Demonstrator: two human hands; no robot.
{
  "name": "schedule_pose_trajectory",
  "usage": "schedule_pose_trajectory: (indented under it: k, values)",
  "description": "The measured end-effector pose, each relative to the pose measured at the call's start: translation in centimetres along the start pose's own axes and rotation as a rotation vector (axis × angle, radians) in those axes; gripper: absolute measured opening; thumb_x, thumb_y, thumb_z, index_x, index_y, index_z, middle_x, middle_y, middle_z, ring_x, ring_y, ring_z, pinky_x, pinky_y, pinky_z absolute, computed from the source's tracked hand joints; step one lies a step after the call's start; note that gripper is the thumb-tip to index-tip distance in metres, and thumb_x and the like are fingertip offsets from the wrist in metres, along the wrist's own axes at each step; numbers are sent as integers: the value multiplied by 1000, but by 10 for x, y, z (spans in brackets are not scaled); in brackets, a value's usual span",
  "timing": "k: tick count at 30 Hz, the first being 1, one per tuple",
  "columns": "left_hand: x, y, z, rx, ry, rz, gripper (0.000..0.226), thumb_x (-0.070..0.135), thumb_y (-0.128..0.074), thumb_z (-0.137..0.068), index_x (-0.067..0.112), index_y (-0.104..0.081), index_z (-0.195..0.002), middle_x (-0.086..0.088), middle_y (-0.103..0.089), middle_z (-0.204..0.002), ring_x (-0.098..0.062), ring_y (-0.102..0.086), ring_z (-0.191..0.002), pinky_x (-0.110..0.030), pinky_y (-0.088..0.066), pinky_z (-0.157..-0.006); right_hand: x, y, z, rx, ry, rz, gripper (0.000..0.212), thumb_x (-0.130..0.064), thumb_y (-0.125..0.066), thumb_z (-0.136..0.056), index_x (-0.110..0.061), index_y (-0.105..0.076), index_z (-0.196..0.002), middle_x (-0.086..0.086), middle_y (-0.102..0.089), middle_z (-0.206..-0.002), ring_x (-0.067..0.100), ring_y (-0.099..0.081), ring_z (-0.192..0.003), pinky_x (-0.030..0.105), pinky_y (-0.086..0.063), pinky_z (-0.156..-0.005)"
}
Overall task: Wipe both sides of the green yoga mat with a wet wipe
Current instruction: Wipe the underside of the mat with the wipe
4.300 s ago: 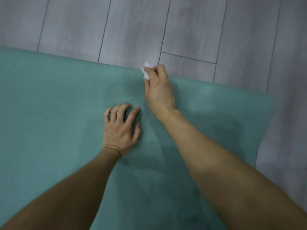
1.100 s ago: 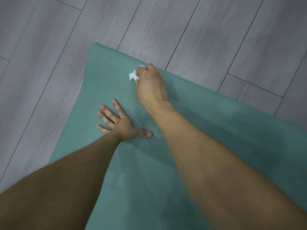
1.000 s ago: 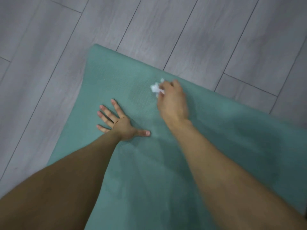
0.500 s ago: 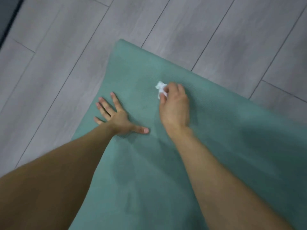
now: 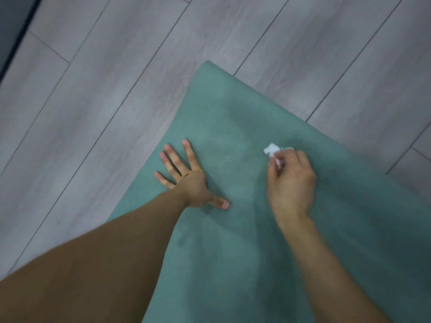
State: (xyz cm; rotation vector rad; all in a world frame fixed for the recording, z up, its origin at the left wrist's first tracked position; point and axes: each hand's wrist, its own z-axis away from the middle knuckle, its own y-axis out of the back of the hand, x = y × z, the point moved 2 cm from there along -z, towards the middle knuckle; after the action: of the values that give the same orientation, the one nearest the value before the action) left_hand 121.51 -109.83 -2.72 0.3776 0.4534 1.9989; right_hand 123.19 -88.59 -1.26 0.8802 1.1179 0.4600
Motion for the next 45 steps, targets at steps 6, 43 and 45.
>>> schedule_pose_trajectory:
  k: [6, 43, 45]
  values:
    - [0, -13, -11, 149, 89, -25, 179, 68, -94, -50, 29, 58, -138, -18, 66, -142, -39, 56, -138, -75, 17, -116, -145, -113, -59, -235, 396, 40, 13, -8, -59, -100, -9, -70, -106, 12, -63, -111, 35, -69, -87, 41, -51, -72]
    - [2, -3, 0, 4, 12, -4, 200, 72, -98, -22, 29, 61, -134, -16, 71, -133, -38, 63, -130, -78, 17, -113, -134, -74, -159, -188, 83, 18, 31, -5, -52, -95, -12, -78, -110, 12, -67, -120, 30, -66, -109, 32, -54, -91]
    - [2, -3, 0, 8, 26, -16, 200, 72, -98, -22, 29, 61, -134, -17, 71, -133, -39, 63, -130, -78, 16, -114, -167, -85, -166, -249, 195, 18, 33, -4, -51, -96, -11, -75, -117, 11, -61, -125, 29, -63, -114, 34, -52, -97]
